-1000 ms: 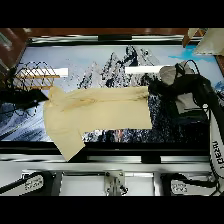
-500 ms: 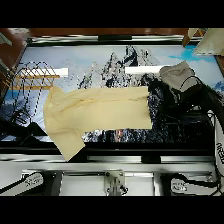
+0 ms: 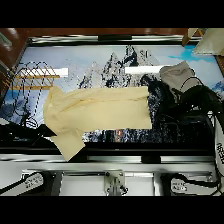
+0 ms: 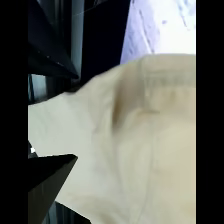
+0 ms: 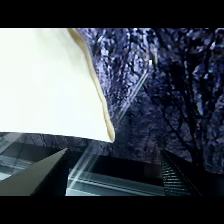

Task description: Fold the shirts.

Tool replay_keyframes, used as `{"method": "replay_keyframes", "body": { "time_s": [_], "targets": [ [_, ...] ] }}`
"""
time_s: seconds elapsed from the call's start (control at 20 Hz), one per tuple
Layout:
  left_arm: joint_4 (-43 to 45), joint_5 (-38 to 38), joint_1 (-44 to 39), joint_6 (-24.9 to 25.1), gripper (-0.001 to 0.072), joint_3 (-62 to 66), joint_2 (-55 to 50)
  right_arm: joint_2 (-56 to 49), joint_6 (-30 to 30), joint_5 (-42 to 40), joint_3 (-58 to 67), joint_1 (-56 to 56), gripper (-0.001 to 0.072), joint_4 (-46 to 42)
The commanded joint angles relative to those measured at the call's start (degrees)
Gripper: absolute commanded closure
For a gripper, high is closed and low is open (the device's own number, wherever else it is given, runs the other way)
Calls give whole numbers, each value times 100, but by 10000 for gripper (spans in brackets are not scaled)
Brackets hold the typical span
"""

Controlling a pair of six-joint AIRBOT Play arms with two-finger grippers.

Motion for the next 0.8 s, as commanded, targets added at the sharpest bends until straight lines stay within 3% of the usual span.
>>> {"method": "replay_keyframes", "body": {
  "time_s": [0.0, 0.05, 0.25, 0.5, 0.75],
  "targets": [
    [-98, 595, -380, -111, 190, -37, -98, 4, 173, 114, -2, 0, 52, 7],
    [-107, 693, -492, -155, 259, -37, -129, 4, 214, 118, -2, 0, 51, 4],
    [-105, 859, -599, -236, 679, -33, -138, -15, 203, 282, -26, -2, 49, -72],
    [-90, 841, -595, -15, 676, -31, -76, -468, 127, 396, -282, 15, 49, 555],
    [-87, 839, -595, 28, 677, 17, -20, -841, 24, 540, -282, 487, 51, 643]
  ]
}}
